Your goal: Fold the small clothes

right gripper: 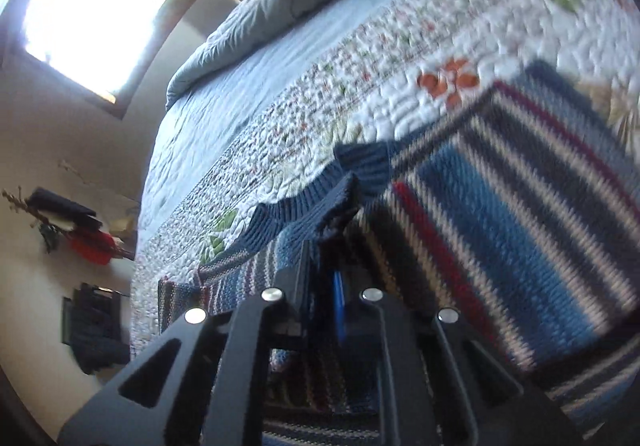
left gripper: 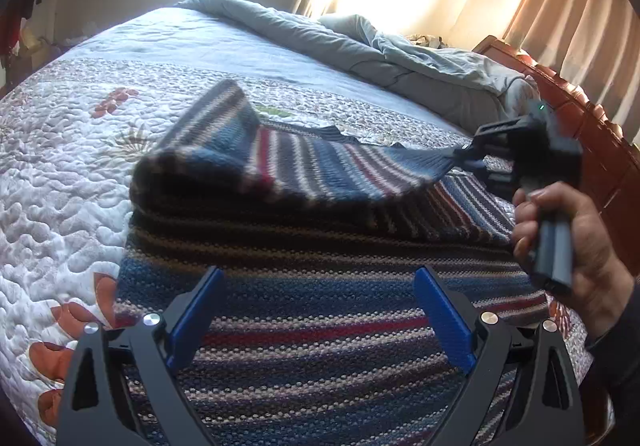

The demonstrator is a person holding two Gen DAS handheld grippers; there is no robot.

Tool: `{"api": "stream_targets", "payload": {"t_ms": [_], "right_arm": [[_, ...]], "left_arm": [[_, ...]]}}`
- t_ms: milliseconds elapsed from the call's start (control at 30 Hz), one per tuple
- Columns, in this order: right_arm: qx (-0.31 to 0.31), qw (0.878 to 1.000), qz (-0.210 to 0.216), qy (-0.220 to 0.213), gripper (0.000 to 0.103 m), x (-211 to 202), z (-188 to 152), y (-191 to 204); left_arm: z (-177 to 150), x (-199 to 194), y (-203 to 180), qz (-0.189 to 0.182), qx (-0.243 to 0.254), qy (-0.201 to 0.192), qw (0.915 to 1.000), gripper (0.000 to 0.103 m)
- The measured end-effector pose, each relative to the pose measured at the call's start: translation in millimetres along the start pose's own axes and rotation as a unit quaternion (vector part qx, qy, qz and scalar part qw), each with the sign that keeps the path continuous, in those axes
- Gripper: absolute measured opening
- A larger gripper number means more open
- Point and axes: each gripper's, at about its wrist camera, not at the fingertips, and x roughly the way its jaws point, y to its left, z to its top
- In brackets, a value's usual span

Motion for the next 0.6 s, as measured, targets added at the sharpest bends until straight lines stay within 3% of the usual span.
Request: {"api": "stream_targets", "payload": {"t_ms": [100, 300, 500, 567, 600], "right_arm": [[-0.021, 1.000, -0.014, -0.013, 0.008, -16, 13, 2], [-0.019, 0.999, -0.029, -0.022, 0.008, -48, 19, -32], [0.009, 0.999, -0.040, 0.006, 0.009, -30, -1, -76], [0.037, 0.999, -0.022, 0.029, 0.018, -23, -9, -97], [0.057, 0.997, -0.010, 0.043, 0.032, -21, -13, -107]], "left_arm": [[-1, 2, 2, -0.001, -0.004, 0.005, 1.0000, 0.096], [-2, 5, -1, -0.001, 0.002, 0.009, 1.0000, 0.096], [-5, 9, -6, 0.000, 0.011, 0.015, 0.9998, 0.096], [-6, 10, -6, 0.001, 0.012, 0.017, 0.9998, 0.096], [-6, 11, -6, 0.001, 0.013, 0.019, 0.9997, 0.096]]}}
